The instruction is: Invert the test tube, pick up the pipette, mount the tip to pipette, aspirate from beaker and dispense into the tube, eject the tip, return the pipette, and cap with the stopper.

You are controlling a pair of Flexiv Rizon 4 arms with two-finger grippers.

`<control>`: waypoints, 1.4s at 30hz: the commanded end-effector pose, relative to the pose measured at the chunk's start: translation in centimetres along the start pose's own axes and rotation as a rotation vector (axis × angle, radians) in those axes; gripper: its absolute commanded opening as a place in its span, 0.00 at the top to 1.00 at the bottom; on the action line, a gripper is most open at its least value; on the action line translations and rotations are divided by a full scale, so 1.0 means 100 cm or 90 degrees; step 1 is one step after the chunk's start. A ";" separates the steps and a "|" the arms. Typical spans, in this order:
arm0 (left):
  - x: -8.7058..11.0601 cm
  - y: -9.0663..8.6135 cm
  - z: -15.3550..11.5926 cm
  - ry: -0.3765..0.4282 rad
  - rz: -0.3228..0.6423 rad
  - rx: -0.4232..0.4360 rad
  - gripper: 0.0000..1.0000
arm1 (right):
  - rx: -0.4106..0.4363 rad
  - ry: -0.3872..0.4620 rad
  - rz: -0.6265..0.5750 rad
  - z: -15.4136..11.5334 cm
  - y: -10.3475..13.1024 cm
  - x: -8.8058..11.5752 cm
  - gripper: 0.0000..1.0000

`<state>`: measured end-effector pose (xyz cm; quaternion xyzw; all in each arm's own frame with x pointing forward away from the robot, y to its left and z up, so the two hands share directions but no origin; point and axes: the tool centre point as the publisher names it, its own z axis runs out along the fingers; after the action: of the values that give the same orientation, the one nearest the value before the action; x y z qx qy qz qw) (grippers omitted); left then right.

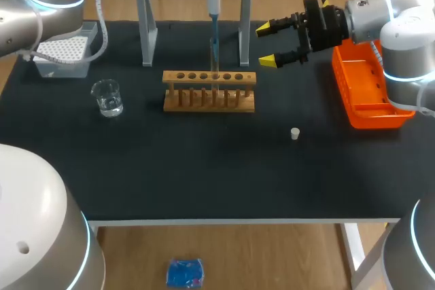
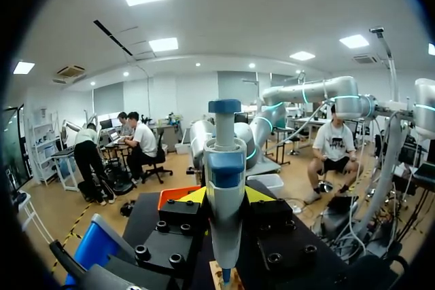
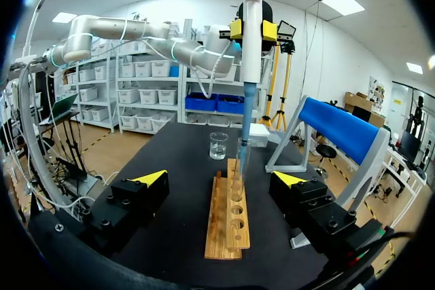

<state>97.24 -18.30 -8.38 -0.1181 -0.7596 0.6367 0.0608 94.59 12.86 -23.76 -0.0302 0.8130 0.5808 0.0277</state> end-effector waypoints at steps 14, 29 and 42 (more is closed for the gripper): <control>0.001 0.000 0.001 -0.003 0.001 0.000 1.00 | 0.016 -0.065 0.011 -0.083 0.098 0.013 0.00; 0.001 0.000 0.001 -0.003 0.001 0.000 1.00 | 0.048 -0.149 0.011 -0.090 0.188 0.014 0.00; 0.001 0.000 0.001 -0.003 0.001 0.000 1.00 | 0.066 -0.151 0.023 -0.081 0.198 0.012 0.00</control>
<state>97.23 -18.30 -8.38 -0.1179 -0.7596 0.6367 0.0608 91.64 11.62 -2.70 0.0555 0.8315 0.5403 0.1164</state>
